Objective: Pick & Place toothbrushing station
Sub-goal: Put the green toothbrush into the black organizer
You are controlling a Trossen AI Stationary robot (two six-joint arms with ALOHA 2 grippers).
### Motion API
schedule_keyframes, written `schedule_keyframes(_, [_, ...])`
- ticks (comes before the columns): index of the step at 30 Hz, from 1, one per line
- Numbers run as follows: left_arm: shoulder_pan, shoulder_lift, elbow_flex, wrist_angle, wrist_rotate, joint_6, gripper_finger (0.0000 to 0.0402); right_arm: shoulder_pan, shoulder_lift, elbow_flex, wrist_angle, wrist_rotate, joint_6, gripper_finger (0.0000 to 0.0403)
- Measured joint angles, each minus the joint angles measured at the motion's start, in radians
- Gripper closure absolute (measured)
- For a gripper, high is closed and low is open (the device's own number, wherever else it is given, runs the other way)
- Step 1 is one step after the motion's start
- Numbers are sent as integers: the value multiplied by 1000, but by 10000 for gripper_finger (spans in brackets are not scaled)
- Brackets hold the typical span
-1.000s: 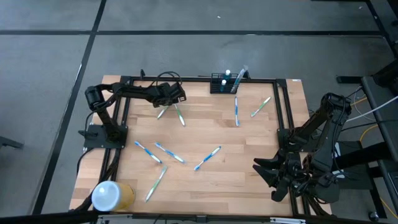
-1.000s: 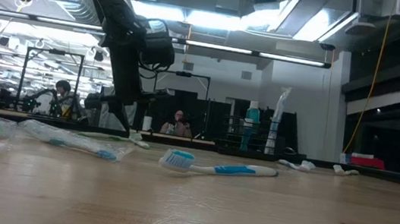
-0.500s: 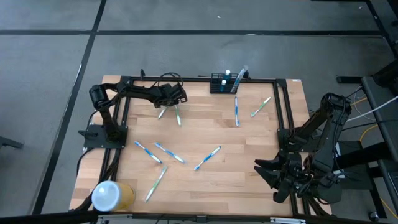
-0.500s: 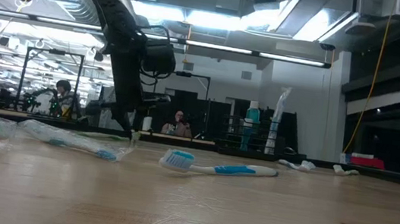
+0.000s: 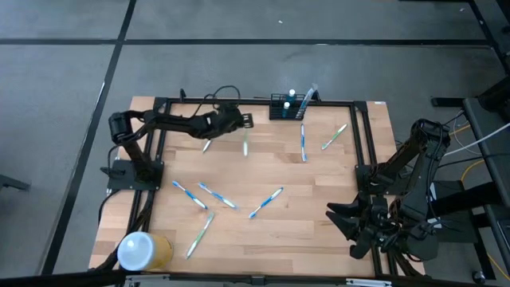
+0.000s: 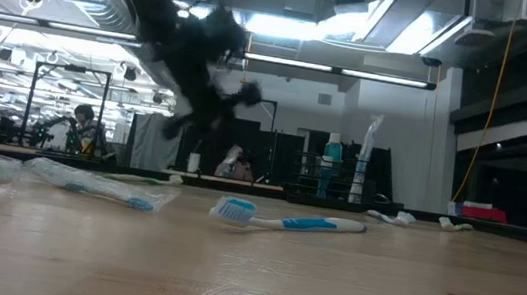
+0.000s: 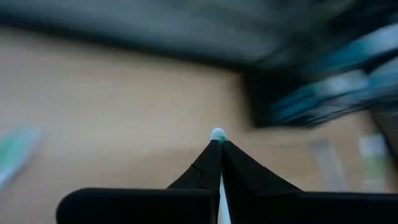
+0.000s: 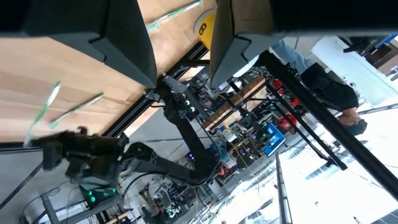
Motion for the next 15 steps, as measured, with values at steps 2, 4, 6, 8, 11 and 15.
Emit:
schedule_keyframes(2, [-38, 0, 0, 189, -65, 114, 398, 0, 0, 0, 3, 8, -13, 250])
schedule_keyframes(4, [-68, 1, 0, 391, -112, 228, 399, 0, 0, 0, 5, 14, -14, 250])
schedule_keyframes(6, [-80, 10, 3, 579, -137, 329, 399, 0, 0, 0, 4, 22, -16, 249])
schedule_keyframes(8, [-76, 26, 3, 724, -161, 405, 399, 0, 0, 0, 4, 30, -16, 249])
schedule_keyframes(11, [-55, 52, 3, 874, -181, 485, 399, 0, 0, 0, 4, 34, -17, 249])
schedule_keyframes(15, [-23, 108, 59, 964, -187, 590, 399, 0, 0, 0, 4, 40, -16, 249])
